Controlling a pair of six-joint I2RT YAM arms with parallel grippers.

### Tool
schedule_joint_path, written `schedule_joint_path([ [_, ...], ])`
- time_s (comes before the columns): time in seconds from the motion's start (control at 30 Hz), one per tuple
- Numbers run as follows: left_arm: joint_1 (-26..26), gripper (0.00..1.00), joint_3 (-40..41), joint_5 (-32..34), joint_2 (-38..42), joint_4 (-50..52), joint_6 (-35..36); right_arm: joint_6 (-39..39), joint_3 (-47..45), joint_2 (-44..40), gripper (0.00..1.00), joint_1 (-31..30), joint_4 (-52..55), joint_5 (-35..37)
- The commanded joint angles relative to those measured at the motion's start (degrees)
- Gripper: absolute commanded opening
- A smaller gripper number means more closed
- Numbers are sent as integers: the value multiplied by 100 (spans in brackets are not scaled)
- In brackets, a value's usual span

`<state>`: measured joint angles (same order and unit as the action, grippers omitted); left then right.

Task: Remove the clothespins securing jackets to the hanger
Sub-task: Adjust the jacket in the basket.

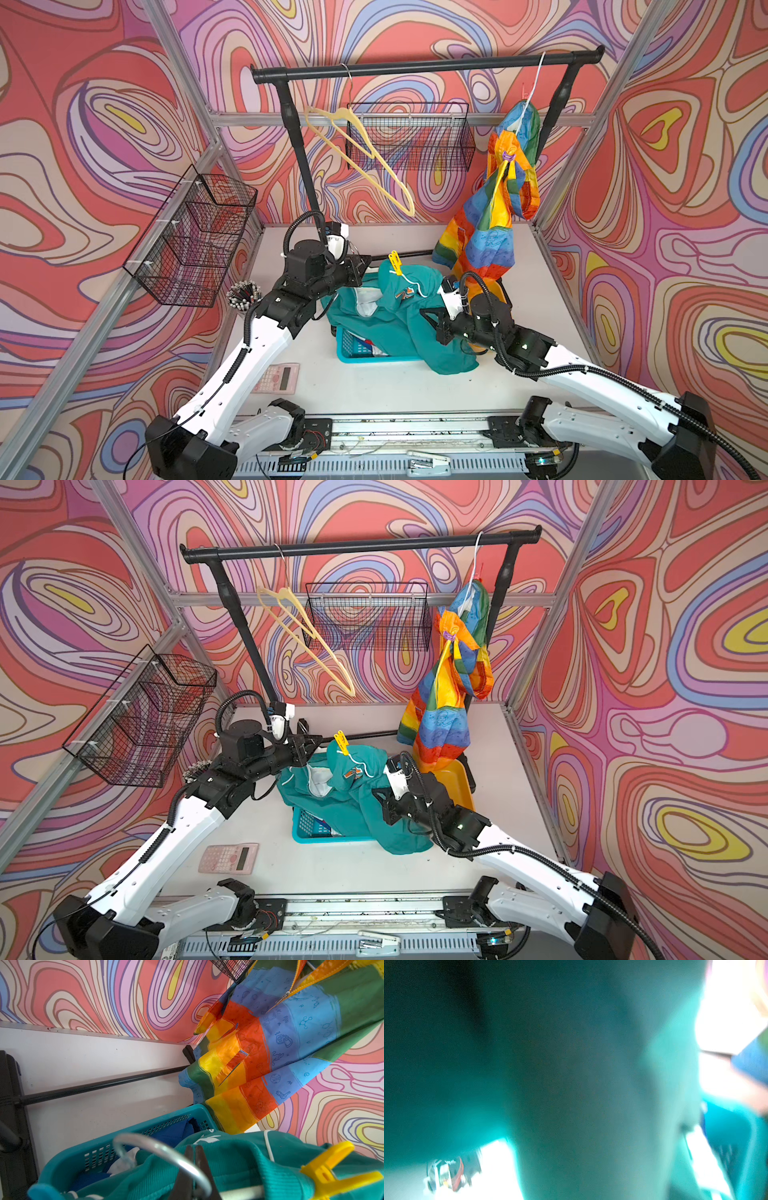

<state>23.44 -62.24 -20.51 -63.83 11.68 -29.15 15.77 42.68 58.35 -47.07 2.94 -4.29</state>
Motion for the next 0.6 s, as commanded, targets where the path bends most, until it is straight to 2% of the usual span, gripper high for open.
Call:
schedule_joint_path([
  [0.0,129,0,-107,34,149,-222,168,23,189,164,0,-26,-1475,280],
  [0.17,206,0,-63,34,204,-158,330,-247,-132,610,0,-28,-2801,833],
  [0.4,296,0,93,56,251,-258,419,-554,-1149,1514,0,-24,-5279,1594],
  [0.57,408,0,265,-36,198,-391,447,-459,-1553,2140,0,-24,-6217,1651],
])
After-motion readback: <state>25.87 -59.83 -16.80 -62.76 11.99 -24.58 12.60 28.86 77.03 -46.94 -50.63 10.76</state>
